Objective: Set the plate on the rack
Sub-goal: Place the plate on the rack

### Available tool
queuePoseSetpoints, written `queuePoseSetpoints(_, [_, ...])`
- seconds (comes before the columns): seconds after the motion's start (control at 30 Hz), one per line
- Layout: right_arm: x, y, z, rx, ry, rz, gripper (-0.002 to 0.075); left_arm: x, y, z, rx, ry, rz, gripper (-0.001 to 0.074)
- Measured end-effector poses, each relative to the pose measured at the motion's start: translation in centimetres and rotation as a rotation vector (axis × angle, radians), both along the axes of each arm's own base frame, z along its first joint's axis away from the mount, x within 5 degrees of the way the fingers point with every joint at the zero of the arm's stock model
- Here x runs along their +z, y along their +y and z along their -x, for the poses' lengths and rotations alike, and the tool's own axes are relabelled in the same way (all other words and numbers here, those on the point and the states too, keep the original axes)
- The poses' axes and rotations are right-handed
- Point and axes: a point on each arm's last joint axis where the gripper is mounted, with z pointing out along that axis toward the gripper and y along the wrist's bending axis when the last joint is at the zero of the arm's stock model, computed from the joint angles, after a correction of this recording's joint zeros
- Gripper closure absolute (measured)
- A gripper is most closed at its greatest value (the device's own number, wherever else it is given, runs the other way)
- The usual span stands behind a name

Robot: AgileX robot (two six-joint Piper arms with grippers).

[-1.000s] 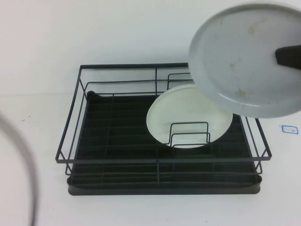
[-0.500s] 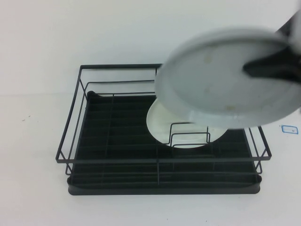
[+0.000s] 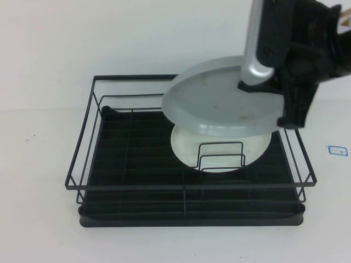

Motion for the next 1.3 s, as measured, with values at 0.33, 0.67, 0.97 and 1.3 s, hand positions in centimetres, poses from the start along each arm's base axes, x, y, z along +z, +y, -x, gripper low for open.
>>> queuePoseSetpoints(0.33, [-2.6,2.1,-4.5,0.003,0.087,0.147,0.0559,-2.6,-0.3,-1.2,0.099,0.059,-0.076,0.0735])
queuePoseSetpoints(0.67, [-5.5,2.7,-6.3,-0.005,0.125,0.229,0.0559,-5.2,0.5,-1.8,0.386,0.157,-0.046,0.0735])
queuePoseSetpoints(0.97, [-5.5,2.7,-6.4,-0.014,0.116,0.229,0.0559,-7.1,0.8,-2.3,0.436,0.217,0.119,0.0735])
queuePoseSetpoints(1.3, [-6.7,3.0,-7.0,-0.046,0.164,0.226,0.0559,-7.2,0.9,-2.3,0.462,0.208,0.150,0.0735])
